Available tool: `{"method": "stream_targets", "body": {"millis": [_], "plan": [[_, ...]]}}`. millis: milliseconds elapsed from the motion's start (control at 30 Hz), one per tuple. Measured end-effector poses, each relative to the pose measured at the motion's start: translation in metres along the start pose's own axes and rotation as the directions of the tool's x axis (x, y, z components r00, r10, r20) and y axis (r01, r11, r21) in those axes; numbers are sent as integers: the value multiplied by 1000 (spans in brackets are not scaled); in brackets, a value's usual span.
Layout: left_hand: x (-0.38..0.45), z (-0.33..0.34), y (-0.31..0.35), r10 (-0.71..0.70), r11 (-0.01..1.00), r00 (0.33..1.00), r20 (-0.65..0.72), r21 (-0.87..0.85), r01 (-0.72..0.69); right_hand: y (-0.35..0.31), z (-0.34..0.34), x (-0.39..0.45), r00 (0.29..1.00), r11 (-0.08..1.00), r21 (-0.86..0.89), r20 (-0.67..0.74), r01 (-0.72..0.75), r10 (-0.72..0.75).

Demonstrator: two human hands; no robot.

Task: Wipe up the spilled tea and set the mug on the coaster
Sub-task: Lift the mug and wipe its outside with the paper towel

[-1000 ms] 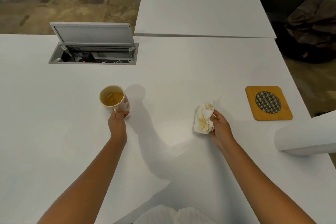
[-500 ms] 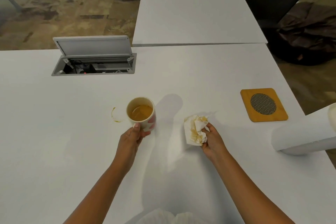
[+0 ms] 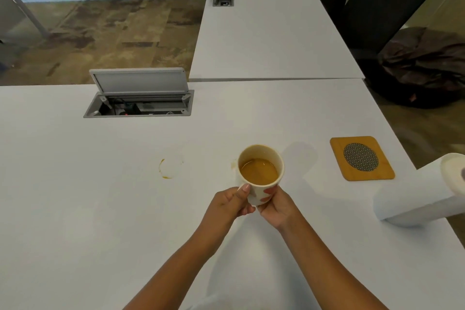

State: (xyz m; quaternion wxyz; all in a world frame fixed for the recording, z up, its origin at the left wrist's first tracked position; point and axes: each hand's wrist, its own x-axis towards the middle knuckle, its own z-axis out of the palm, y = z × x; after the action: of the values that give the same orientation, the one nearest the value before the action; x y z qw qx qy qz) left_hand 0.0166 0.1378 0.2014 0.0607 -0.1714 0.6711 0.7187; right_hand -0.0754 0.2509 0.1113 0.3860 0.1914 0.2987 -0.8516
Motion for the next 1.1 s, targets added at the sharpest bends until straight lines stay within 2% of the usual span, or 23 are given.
{"method": "stream_targets", "body": {"millis": [200,367,533,933,1100], "plan": [[-1,1,6,-16,1000,1000,-2,-11,16,0,-7,-6,995,988,152,102,-37,21],[0,2,15,5,999,999,43,-42,-3,6,-3,-4,990,978,202,141,-44,15],[3,-1,25,35,998,999,12,-53,-34,8,6,1,984,971,240,178,-23,-20],[7,-6,33,79,990,997,-12,-116,-80,12,27,3,979,988,147,202,-54,24],[9,-8,31,92,984,995,-42,-146,-98,12,29,-4,968,976,180,240,-125,80]]}}
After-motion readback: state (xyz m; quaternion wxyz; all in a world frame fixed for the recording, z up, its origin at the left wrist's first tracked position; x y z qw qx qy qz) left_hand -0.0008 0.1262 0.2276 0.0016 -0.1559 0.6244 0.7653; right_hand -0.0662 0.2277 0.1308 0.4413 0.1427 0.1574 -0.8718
